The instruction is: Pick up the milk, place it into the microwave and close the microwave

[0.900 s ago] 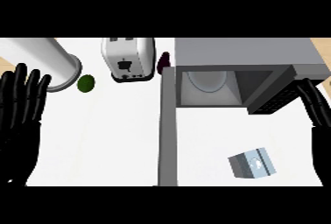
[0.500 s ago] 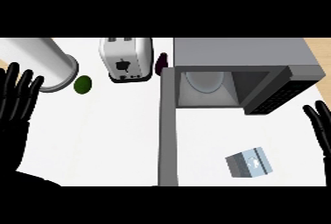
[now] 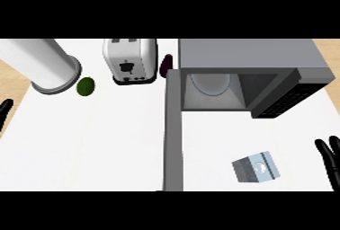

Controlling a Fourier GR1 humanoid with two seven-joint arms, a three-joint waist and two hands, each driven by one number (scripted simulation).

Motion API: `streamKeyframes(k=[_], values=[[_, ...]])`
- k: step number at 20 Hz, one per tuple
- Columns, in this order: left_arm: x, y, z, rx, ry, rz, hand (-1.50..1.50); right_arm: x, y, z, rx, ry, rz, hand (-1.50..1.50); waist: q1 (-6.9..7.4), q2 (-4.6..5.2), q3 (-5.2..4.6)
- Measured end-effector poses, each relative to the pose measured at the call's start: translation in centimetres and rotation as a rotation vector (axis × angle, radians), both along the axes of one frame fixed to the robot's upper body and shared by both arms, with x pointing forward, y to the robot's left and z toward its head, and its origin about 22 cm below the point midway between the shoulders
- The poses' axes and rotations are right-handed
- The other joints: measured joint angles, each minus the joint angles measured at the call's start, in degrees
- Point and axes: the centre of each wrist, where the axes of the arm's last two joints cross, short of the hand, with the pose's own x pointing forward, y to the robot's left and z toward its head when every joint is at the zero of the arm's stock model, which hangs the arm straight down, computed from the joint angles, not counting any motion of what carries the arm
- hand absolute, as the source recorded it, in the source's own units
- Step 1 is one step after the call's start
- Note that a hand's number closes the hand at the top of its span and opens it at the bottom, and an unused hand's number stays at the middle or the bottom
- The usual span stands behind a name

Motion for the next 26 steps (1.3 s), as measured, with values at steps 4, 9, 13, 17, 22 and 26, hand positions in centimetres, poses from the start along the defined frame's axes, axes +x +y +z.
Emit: streamKeyframes(k=[4, 9, 13, 17, 22, 26], values=[[-1.9, 1.2, 0.0, -0.012, 0.01, 0.001, -1.5, -0.4, -0.1, -1.0, -0.01, 0.03, -0.03, -1.5, 0.1, 0.01, 0.0], [-4.5, 2.6, 0.6, -0.013, 0.006, 0.004, -1.5, 0.0, -0.4, -2.2, -0.053, 0.055, -0.083, -1.5, 0.32, 0.05, 0.0], [-5.8, 3.9, 0.2, -0.011, 0.001, 0.003, -1.5, 0.5, -1.0, -5.1, -0.062, 0.1, -0.138, -1.5, 0.31, 0.06, 0.01], [-6.8, 4.2, 0.2, -0.012, 0.005, 0.003, -1.5, 0.9, -1.8, -8.3, -0.077, 0.144, -0.198, -1.5, 0.32, 0.09, 0.03], [-8.2, 5.1, 0.4, -0.011, 0.011, 0.012, -1.5, 1.4, -3.4, -12.2, -0.099, 0.202, -0.246, -1.5, 0.42, 0.11, 0.04], [-9.0, 5.8, 0.3, -0.015, 0.016, 0.014, -1.5, 1.2, -4.6, -15.3, -0.11, 0.245, -0.262, -1.5, 0.42, 0.12, 0.05]])
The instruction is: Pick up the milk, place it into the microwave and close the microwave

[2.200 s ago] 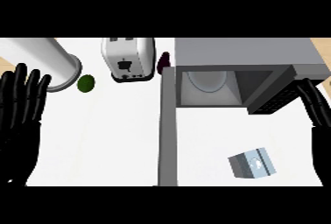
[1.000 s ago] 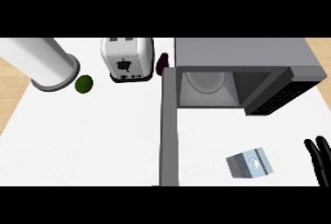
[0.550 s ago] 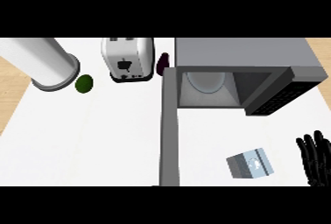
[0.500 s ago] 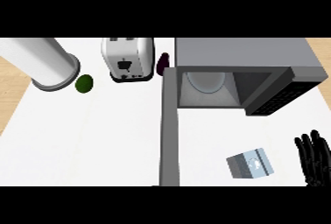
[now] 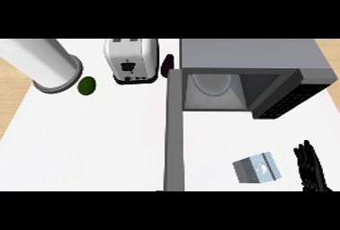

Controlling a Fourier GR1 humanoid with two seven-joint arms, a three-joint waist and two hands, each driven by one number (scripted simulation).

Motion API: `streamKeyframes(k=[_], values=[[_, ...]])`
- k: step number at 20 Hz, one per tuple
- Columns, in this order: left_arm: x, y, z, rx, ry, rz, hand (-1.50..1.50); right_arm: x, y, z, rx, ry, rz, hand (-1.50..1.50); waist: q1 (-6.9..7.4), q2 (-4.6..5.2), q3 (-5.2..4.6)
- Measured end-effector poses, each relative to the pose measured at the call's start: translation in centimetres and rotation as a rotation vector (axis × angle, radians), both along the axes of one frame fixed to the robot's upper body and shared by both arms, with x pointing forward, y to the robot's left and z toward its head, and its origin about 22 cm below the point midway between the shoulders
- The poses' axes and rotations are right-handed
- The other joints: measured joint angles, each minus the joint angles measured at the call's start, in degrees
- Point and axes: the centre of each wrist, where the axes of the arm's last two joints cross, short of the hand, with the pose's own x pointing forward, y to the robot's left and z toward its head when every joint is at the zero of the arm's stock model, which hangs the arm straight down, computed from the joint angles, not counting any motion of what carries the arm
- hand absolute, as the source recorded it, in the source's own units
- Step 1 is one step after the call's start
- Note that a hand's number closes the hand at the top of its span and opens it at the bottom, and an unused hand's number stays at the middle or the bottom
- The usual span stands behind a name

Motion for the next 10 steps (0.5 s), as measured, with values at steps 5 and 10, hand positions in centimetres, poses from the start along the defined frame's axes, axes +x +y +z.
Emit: streamKeyframes(k=[5, 10], values=[[-0.8, 0.5, 0.1, -0.004, 0.001, 0.005, -1.5, 0.1, -1.4, -4.3, -0.021, 0.041, -0.003, -1.5, 0.09, 0.02, 0.0], [-1.6, 0.8, -0.2, -0.006, 0.005, -0.002, -1.5, 0.1, -2.2, -7.9, -0.065, 0.062, -0.002, -1.5, 0.08, 0.04, 0.01]])
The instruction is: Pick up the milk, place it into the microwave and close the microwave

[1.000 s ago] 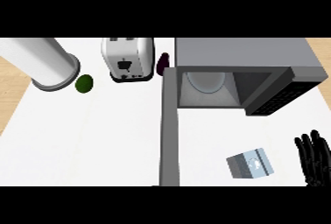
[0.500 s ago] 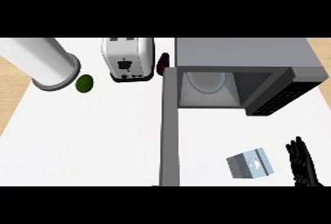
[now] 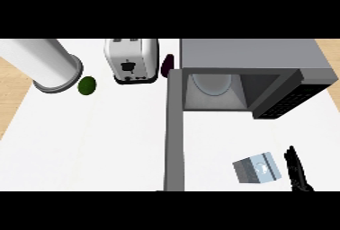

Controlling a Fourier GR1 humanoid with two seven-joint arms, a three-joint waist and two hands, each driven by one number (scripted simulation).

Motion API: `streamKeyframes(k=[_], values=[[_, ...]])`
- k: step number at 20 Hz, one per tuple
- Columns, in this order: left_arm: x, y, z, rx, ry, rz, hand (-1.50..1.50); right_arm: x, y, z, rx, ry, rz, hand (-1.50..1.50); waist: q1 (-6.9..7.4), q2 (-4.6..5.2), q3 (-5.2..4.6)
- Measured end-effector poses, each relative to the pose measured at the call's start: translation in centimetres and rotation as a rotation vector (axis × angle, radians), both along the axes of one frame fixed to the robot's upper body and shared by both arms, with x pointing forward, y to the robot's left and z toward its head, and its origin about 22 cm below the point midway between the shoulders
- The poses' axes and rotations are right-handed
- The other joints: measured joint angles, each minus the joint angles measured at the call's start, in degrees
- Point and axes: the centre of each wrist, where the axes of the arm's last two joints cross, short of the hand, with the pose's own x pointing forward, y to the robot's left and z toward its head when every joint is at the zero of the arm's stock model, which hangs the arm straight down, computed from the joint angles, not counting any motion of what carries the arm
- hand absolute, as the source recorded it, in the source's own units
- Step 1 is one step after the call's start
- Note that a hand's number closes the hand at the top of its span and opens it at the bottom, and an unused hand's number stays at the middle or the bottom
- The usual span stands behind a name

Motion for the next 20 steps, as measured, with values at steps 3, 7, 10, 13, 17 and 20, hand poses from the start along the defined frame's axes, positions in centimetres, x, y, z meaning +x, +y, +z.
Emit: streamKeyframes(k=[3, 7, 10, 13, 17, 20], values=[[0.1, -0.1, 0.3, -0.003, -0.007, -0.003, -1.5, 0.8, -0.5, -1.7, -0.021, 0.008, 0.009, -1.5, -0.03, 0.03, 0.0], [-0.3, 0.2, 0.5, -0.002, -0.005, 0.0, -1.5, 1.4, -1.0, -3.7, -0.007, 0.006, 0.024, -1.5, -0.01, 0.03, 0.01], [-0.5, 0.4, 0.6, -0.005, -0.001, -0.008, -1.5, 2.3, -1.1, -5.2, 0.0, 0.006, 0.031, -1.5, 0.07, 0.04, 0.0], [-1.0, 0.7, 1.1, -0.007, -0.005, -0.008, -1.5, 3.1, -1.3, -6.2, 0.029, -0.003, 0.042, -1.5, 0.12, 0.03, 0.0], [-0.9, 0.8, 0.8, 0.0, -0.007, -0.016, -1.5, 3.4, -1.3, -7.4, 0.081, -0.014, 0.057, 1.5, 0.03, 0.0, -0.07], [-1.6, 0.5, 0.6, -0.006, 0.005, -0.022, -1.5, 3.6, -1.2, -7.8, 0.12, -0.019, 0.067, 1.5, -0.04, -0.15, -0.55]])
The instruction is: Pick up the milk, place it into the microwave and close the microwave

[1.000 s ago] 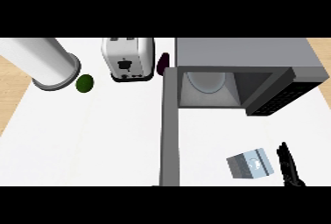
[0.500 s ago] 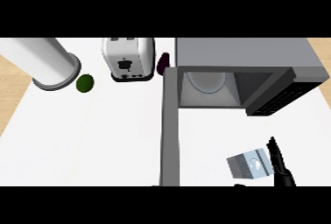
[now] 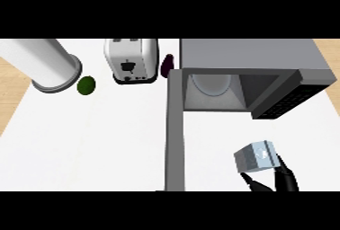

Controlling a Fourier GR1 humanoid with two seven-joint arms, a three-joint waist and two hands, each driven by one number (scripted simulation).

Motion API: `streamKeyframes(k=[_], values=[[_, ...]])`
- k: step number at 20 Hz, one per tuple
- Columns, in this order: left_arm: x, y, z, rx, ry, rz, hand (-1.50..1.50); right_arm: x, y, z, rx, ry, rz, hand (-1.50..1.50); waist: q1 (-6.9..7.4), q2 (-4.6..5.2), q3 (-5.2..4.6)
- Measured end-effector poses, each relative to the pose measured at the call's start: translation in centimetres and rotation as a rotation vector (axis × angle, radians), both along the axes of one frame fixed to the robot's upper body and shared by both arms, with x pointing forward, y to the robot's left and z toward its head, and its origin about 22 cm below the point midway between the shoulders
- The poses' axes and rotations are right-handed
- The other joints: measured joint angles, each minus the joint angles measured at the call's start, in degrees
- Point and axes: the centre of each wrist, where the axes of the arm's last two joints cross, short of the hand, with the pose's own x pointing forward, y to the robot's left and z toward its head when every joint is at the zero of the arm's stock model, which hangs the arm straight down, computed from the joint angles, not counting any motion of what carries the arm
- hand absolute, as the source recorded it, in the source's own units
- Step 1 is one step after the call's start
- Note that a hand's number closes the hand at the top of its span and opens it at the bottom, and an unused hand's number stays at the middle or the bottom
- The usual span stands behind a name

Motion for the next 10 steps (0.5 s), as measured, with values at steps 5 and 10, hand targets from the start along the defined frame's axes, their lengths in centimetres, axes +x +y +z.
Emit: streamKeyframes(k=[5, 10], values=[[0.4, 0.4, 0.1, -0.003, 0.005, -0.006, -1.5, 1.1, 0.2, -0.2, 0.012, 0.0, 0.057, 1.5, -0.14, -0.08, -0.49], [0.6, 0.2, 0.2, -0.01, -0.005, -0.014, -1.5, 2.3, 0.9, -0.3, 0.014, -0.029, 0.073, 1.5, -0.21, -0.04, -0.57]])
